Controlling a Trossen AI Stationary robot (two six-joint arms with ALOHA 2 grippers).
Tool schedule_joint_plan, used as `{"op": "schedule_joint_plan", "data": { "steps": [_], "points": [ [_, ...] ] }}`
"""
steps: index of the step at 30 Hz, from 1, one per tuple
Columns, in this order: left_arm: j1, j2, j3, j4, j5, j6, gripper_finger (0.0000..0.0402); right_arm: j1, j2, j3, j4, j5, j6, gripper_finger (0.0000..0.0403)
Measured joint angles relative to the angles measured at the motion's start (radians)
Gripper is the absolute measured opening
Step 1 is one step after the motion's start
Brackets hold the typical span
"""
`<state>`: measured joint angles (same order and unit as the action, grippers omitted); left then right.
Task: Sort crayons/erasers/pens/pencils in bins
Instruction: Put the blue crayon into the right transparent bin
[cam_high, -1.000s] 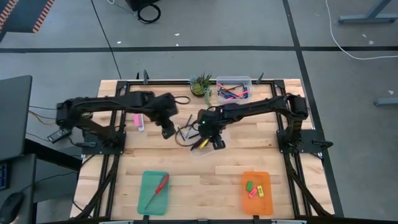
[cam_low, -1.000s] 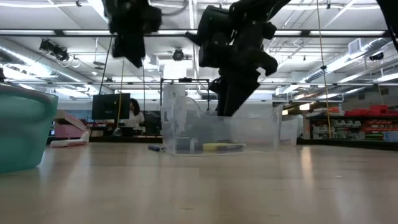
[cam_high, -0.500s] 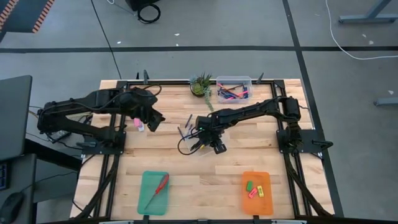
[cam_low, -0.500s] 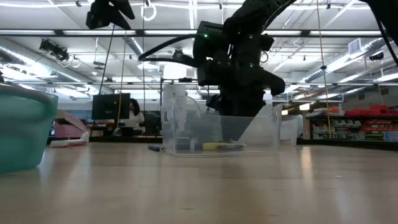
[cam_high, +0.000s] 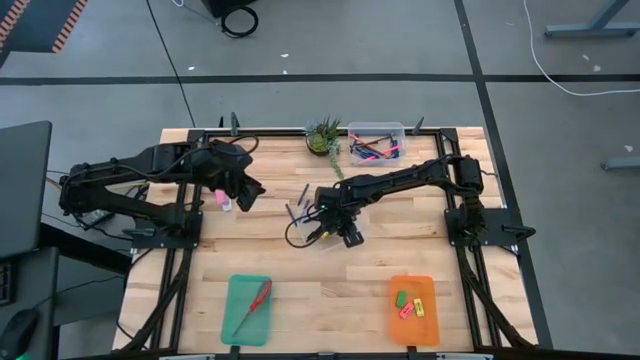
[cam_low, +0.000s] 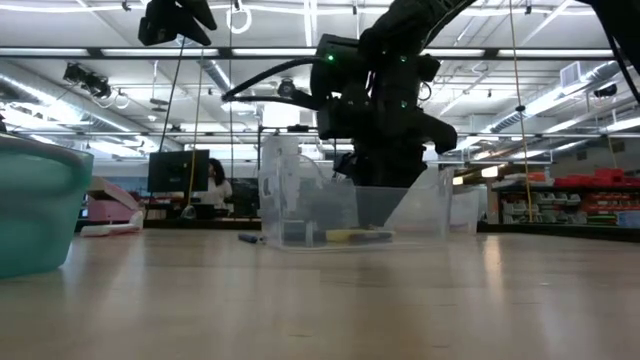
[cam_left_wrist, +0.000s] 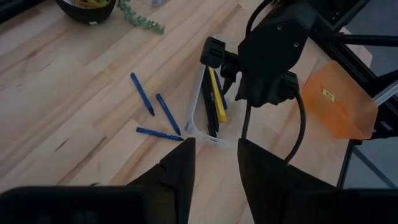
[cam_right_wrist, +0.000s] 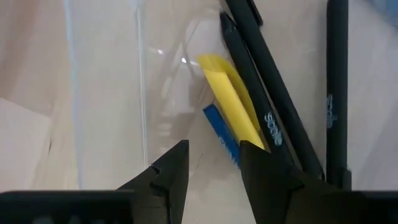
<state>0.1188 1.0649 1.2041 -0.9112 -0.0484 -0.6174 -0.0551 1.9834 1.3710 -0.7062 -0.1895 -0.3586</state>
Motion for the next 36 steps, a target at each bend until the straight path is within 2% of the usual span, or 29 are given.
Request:
{"op": "schedule_joint_plan", "data": {
  "steps": [11, 15, 22, 28, 32, 36],
  "points": [
    [0.000, 0.000, 0.000, 0.002, 0.000, -0.001, 0.0123, 0.008, -0.006, 0.194, -0.223, 0.050, 0.178, 0.0147],
    [0.000, 0.000, 0.000, 0.002, 0.001, 0.000, 0.0121, 0.042, 0.008, 0.225, -0.320, 0.058, 0.216, 0.0147],
    [0.000, 0.001, 0.000, 0.008, 0.000, 0.000, 0.0123, 0.067, 0.102, 0.230, -0.324, 0.062, 0.308, 0.0147],
    [-0.009, 0.001, 0.000, 0.007, 0.000, -0.015, 0.0115, 0.046, 0.162, 0.327, -0.372, 0.066, 0.375, 0.0147],
    [-0.027, 0.001, 0.000, 0.006, 0.000, -0.019, 0.0112, 0.033, 0.166, 0.397, -0.365, 0.065, 0.372, 0.0147],
    [-0.041, 0.001, 0.000, 0.006, -0.011, -0.022, 0.0112, 0.022, 0.208, 0.405, -0.382, 0.059, 0.327, 0.0147]
  ]
}}
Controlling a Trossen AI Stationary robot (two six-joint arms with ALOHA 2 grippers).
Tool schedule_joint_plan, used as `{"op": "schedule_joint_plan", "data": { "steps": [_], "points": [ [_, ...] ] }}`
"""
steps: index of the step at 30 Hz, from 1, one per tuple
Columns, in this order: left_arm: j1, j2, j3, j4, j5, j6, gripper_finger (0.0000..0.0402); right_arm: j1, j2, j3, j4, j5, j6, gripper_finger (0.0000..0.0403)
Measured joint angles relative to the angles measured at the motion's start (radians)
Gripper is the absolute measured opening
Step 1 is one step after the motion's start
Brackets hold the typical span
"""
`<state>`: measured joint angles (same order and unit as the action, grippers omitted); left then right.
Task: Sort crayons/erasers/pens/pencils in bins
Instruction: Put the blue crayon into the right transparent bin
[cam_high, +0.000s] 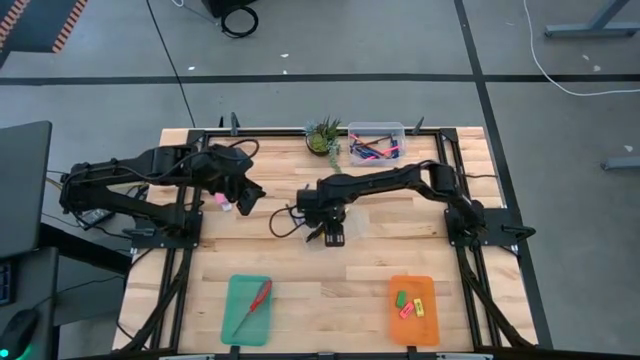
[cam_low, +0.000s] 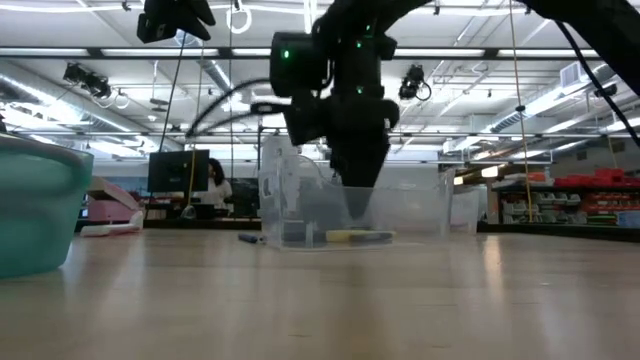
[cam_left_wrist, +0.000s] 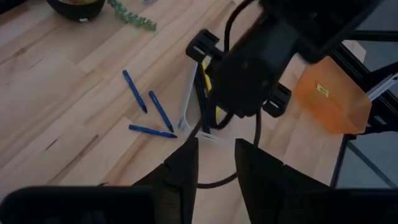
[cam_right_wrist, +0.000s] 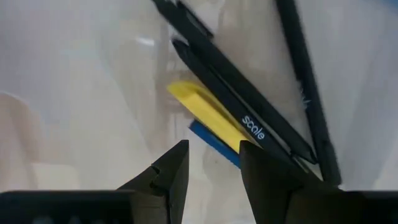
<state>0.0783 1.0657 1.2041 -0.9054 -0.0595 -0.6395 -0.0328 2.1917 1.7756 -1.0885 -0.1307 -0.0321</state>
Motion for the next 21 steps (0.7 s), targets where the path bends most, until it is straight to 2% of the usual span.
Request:
{"op": "schedule_joint_plan", "data": {
  "steps": [7, 21],
  "points": [
    [-0.023, 0.000, 0.000, -0.005, -0.016, -0.010, 0.0110, 0.002, 0.024, -0.001, 0.000, 0.026, -0.166, 0.0147],
    [-0.057, 0.000, 0.000, -0.006, -0.054, -0.024, 0.0108, 0.002, 0.012, -0.001, -0.027, -0.007, -0.246, 0.0146]
  ]
}}
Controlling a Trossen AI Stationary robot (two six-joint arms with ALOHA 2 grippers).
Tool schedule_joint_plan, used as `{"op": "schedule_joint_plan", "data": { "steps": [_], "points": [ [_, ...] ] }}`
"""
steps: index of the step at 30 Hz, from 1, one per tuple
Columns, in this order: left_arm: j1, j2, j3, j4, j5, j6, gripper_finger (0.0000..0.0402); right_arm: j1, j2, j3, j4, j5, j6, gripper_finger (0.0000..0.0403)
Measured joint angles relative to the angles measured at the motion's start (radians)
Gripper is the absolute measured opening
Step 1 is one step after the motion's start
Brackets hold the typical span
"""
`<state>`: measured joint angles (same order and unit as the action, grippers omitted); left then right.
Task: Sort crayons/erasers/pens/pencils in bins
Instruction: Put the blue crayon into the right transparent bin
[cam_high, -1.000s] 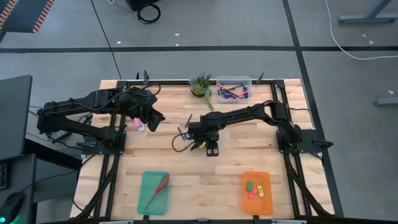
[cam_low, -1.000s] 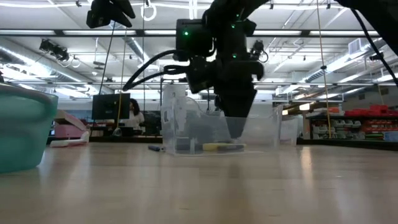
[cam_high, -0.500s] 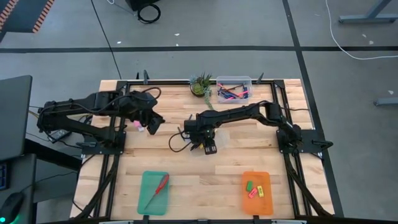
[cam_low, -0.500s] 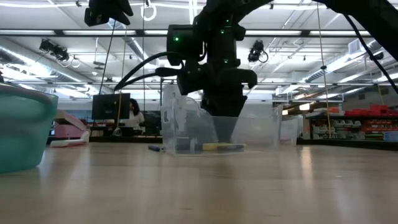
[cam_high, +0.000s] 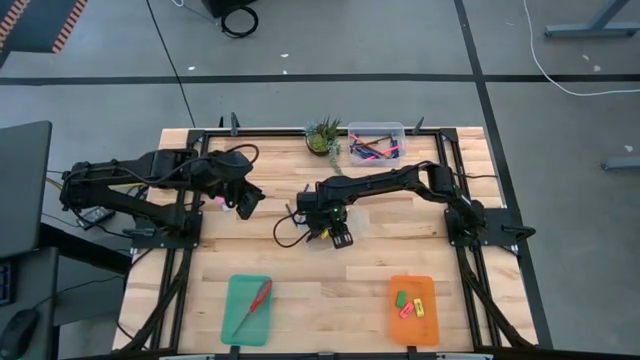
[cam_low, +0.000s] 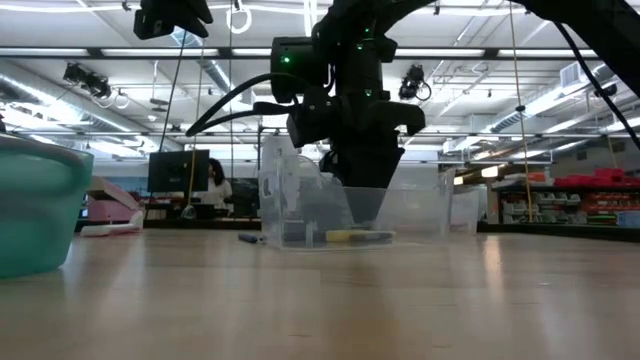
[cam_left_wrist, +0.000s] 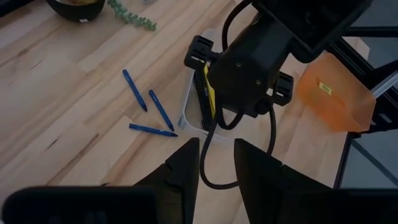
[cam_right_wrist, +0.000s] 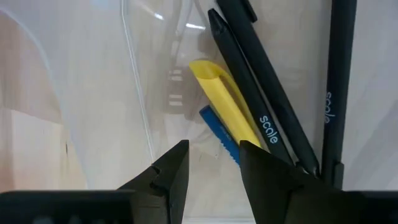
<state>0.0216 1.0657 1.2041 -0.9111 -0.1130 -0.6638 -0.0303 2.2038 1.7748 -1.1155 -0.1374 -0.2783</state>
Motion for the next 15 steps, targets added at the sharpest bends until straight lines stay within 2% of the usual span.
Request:
{"op": "schedule_joint_plan", "data": {
  "steps": [10, 15],
  "points": [
    [0.000, 0.000, 0.000, -0.004, -0.007, 0.006, 0.0107, -0.002, -0.007, -0.066, 0.019, -0.010, -0.039, 0.0146],
    [0.000, 0.000, 0.000, -0.004, -0.007, 0.005, 0.0107, -0.002, -0.005, -0.052, 0.009, -0.009, -0.017, 0.0146]
  ]
}}
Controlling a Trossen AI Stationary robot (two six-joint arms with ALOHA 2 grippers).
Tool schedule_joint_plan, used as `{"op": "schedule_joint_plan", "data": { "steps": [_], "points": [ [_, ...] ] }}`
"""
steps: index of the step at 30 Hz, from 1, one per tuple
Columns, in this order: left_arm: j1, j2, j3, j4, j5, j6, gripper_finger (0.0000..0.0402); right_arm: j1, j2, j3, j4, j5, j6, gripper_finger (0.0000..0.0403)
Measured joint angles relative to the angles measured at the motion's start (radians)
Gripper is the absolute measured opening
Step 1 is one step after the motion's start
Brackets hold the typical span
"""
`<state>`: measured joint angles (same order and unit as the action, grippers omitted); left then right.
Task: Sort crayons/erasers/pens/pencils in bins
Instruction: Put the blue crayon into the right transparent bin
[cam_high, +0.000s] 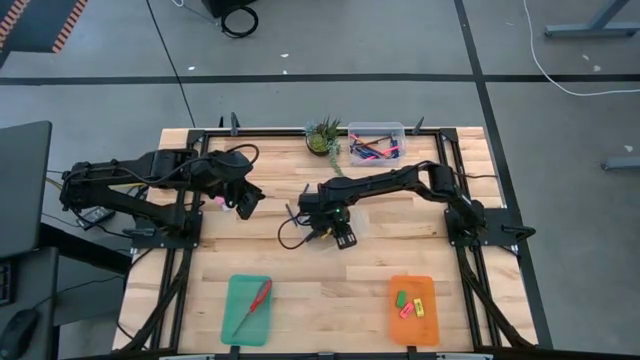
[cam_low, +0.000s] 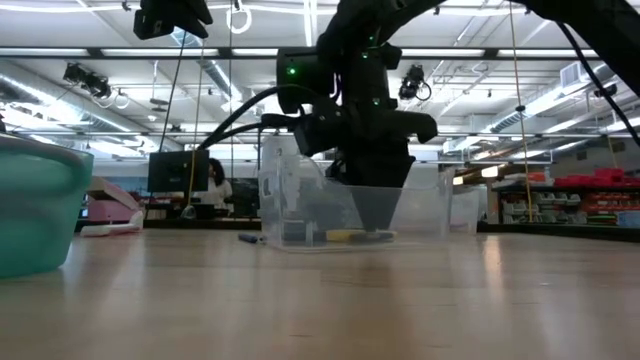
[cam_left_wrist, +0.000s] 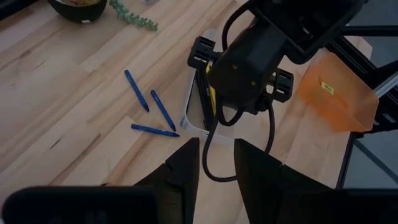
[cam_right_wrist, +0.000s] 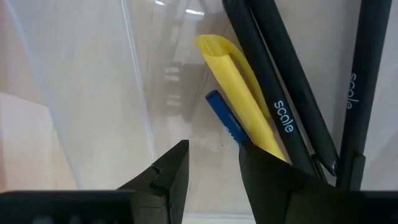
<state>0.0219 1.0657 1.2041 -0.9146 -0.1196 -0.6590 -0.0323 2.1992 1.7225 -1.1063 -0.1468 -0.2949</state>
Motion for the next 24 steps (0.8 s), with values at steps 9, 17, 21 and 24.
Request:
{"op": "schedule_joint_plan", "data": {
  "steps": [9, 17, 21, 24],
  "points": [
    [0.000, 0.000, 0.000, 0.000, 0.000, 0.000, 0.0107, -0.007, 0.004, 0.016, -0.003, -0.005, -0.005, 0.0146],
    [0.000, 0.000, 0.000, 0.000, 0.000, 0.003, 0.0107, -0.015, 0.003, 0.006, 0.039, 0.012, -0.034, 0.0146],
    [0.000, 0.000, 0.000, 0.000, 0.000, 0.001, 0.0107, -0.028, 0.004, 0.005, 0.058, 0.015, -0.036, 0.0146],
    [0.000, 0.000, 0.000, 0.000, 0.000, 0.001, 0.0107, -0.040, 0.004, 0.005, 0.061, 0.016, -0.038, 0.0146]
  ]
}}
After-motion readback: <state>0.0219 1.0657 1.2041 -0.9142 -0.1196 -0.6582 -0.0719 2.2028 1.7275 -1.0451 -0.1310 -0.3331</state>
